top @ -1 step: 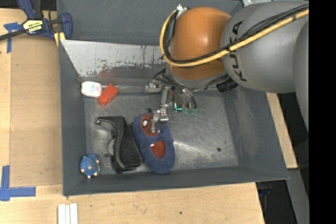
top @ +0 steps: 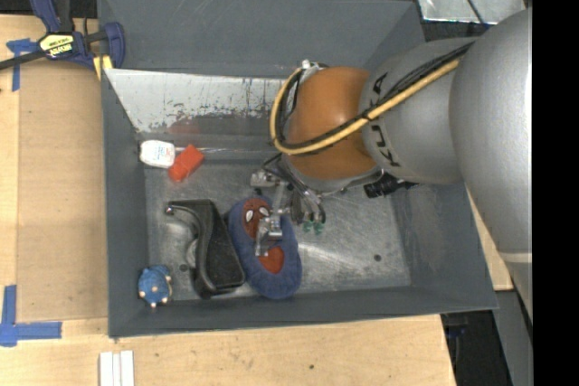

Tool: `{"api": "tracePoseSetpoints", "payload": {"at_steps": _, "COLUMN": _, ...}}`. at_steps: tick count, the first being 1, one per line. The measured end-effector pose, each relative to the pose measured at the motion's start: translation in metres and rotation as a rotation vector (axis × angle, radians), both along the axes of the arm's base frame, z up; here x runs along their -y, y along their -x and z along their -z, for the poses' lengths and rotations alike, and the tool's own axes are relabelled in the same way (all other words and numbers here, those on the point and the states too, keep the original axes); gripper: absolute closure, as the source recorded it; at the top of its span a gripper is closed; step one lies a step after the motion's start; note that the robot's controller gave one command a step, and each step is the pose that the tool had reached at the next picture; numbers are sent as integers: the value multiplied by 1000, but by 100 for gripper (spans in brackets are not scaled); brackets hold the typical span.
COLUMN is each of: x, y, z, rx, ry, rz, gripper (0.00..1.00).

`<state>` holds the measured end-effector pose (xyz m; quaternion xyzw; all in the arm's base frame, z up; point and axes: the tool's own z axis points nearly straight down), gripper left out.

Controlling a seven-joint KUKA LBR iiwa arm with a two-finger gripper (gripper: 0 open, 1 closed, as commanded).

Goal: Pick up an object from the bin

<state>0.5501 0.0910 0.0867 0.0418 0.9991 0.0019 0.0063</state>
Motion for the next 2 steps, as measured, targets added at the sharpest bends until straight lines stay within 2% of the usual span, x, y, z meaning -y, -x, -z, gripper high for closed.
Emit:
{"api": "tracePoseSetpoints", "payload": {"at_steps": 1, "x": 3, "y": -6, "z": -14, "rx": -10, "ry": 2, "rz": 165, "gripper": 0}}
{"api": "tracePoseSetpoints", "payload": {"at_steps": 2, "x": -7, "y": -8, "z": -18, "rx": -11, "ry": 0, "rz": 500, "gripper": 0}}
